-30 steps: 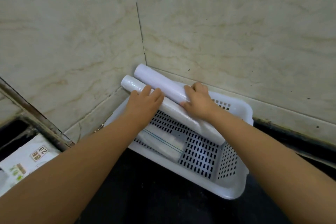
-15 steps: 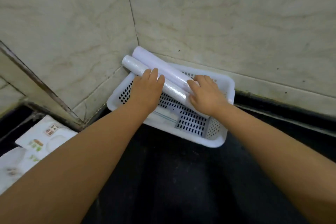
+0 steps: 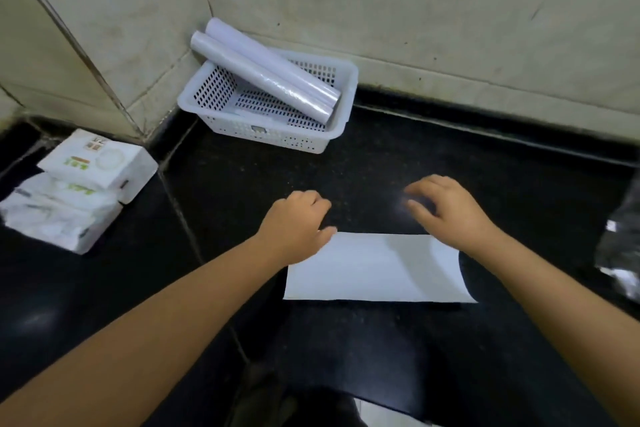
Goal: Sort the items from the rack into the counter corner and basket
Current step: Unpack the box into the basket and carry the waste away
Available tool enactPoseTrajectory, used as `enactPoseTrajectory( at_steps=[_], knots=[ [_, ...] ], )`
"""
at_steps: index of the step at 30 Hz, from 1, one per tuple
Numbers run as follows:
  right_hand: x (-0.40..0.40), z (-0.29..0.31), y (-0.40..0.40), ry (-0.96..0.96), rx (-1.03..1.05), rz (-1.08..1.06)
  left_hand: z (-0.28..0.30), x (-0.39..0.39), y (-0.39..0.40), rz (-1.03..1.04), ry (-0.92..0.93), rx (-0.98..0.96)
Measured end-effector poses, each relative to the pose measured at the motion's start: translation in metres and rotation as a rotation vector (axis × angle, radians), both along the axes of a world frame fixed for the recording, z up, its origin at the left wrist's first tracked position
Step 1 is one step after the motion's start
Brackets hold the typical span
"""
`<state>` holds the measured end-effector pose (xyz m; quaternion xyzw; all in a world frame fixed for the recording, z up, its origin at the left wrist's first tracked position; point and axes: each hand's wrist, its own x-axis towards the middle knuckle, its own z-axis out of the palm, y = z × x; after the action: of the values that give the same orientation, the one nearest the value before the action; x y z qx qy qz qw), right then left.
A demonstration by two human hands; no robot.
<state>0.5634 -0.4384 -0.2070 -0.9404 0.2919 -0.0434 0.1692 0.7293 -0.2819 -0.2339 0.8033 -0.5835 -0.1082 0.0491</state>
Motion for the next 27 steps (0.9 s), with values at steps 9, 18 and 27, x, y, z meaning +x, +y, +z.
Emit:
enactPoseTrajectory(
  at_steps=[9,18,27],
  knots=[
    [-0.131,-0.015,0.027,0.231,0.038,-0.247,0.01,-0.097,-0.006,0.103,-0.137,0.121],
    [-0.299,0.026,0.027,0.263,-0.071,-0.341,0.05,-0.303,-0.076,-0.149,-0.16,0.109],
    [-0.476,0.041,0.004,0.318,-0.079,-0.574,0.064,-0.473,-0.139,-0.367,-0.161,0.044]
  ],
)
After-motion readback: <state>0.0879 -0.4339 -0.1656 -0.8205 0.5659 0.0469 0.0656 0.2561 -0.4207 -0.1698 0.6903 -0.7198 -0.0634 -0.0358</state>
